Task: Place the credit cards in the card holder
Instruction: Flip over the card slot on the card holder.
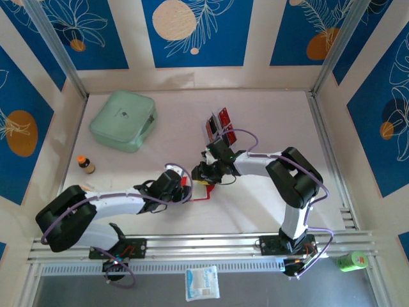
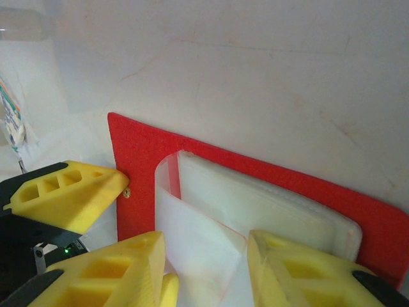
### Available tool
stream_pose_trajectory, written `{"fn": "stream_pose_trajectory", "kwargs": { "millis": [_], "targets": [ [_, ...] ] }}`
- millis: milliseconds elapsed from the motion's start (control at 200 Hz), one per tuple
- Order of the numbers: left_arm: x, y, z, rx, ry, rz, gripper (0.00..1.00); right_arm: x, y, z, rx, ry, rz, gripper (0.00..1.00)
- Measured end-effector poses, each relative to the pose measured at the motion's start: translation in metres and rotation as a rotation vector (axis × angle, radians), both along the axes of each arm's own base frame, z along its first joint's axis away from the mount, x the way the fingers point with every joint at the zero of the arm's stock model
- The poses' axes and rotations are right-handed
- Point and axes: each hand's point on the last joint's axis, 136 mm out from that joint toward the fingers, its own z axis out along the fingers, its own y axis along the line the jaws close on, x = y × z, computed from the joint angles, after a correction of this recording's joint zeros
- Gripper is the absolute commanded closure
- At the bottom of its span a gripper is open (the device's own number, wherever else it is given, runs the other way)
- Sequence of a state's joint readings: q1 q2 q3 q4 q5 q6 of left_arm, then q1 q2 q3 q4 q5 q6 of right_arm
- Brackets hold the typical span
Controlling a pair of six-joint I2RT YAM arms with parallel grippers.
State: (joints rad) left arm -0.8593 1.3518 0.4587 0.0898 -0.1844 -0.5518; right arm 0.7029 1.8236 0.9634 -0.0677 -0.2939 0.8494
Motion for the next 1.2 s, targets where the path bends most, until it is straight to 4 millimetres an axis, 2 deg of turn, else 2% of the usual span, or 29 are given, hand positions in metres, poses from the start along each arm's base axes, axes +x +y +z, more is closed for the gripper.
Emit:
{"fn": "stream_pose_trajectory", "kwargs": {
  "millis": [320, 480, 590, 750, 860, 1015, 1200],
  "targets": [
    [0.000, 0.000, 0.000, 0.000, -0.001, 0.000, 0.24, -0.002, 0.005, 0.000, 0.010, 0.009, 0.016, 0.62],
    [0.000, 0.001, 0.004, -0.012, -0.010, 0.003, 0.11, -0.003, 0.008, 0.003, 0.020, 0.012, 0.022, 0.62],
    [0.003, 0.002, 0.016, -0.041, -0.032, 0.012, 0.00, -0.004, 0.011, 0.007, 0.027, 0.009, 0.025, 0.62],
    [0.008, 0.004, 0.040, -0.104, -0.075, 0.040, 0.00, -0.004, 0.020, 0.019, 0.049, -0.005, 0.036, 0.61],
    [0.013, 0.011, 0.056, -0.139, -0.104, 0.071, 0.00, -0.003, 0.028, 0.029, 0.066, -0.016, 0.044, 0.56],
    [0.016, 0.025, 0.069, -0.168, -0.118, 0.121, 0.00, 0.000, 0.038, 0.041, 0.087, -0.031, 0.044, 0.48],
    [0.018, 0.040, 0.082, -0.200, -0.131, 0.172, 0.00, 0.005, 0.052, 0.056, 0.110, -0.061, 0.049, 0.46]
  ]
}}
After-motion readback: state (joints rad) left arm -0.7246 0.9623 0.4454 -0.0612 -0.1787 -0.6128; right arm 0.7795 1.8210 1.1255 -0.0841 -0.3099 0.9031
